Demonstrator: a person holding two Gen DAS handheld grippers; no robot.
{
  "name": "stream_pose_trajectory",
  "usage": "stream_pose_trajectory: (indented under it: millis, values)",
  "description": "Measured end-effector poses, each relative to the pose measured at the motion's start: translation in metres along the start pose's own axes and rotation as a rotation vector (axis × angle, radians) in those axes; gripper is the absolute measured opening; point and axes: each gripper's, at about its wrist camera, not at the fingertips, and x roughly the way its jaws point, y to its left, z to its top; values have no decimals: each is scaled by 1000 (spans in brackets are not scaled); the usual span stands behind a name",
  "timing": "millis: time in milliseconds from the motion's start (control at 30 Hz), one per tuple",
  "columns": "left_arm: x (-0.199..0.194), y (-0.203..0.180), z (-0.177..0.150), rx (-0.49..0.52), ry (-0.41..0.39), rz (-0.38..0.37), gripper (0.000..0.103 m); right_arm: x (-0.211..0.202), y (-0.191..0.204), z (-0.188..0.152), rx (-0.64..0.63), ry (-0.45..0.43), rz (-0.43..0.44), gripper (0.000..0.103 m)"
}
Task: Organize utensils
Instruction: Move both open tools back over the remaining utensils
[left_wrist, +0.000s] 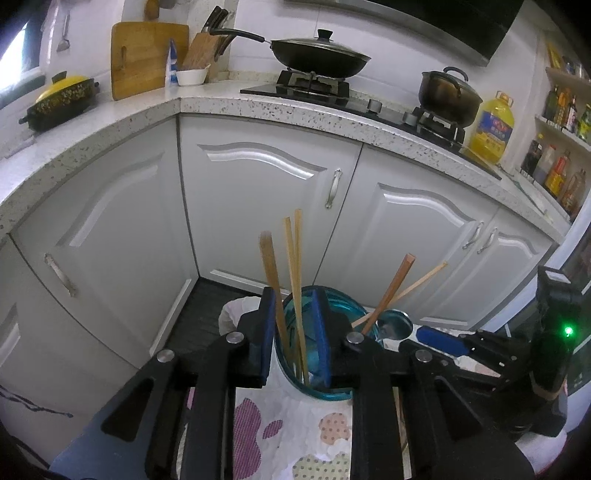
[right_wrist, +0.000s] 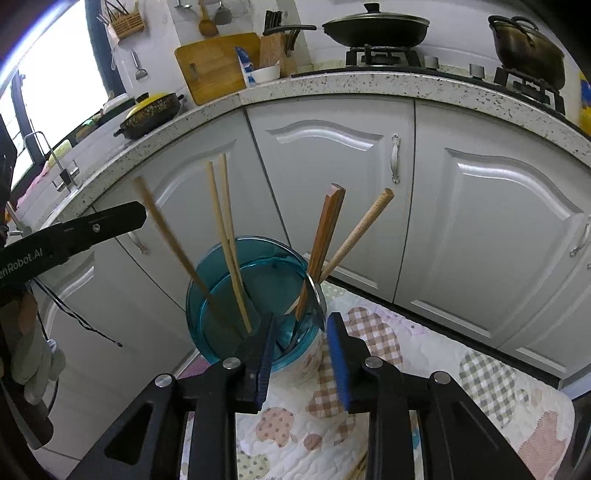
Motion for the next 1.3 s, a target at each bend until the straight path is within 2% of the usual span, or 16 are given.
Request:
stream_pose_trajectory:
  millis: [300, 767, 867, 1000, 1300]
  values:
    - [-14, -5, -14, 7, -4, 27, 30, -18, 5, -7, 10, -16, -4, 30]
    - [-35, -26, -42, 45, -25, 64, 32, -61, 14, -22, 31, -64, -39, 40]
    - [-38, -32, -50, 53, -20, 68, 32, -69, 12, -29, 31, -61, -69, 40]
    - [-39, -42, -62, 55, -5, 65, 32, -80, 6, -40, 60, -61, -86, 41]
    - [-39, -71, -88, 92, 40, 8, 32, -99, -16, -71, 109, -41, -129, 42]
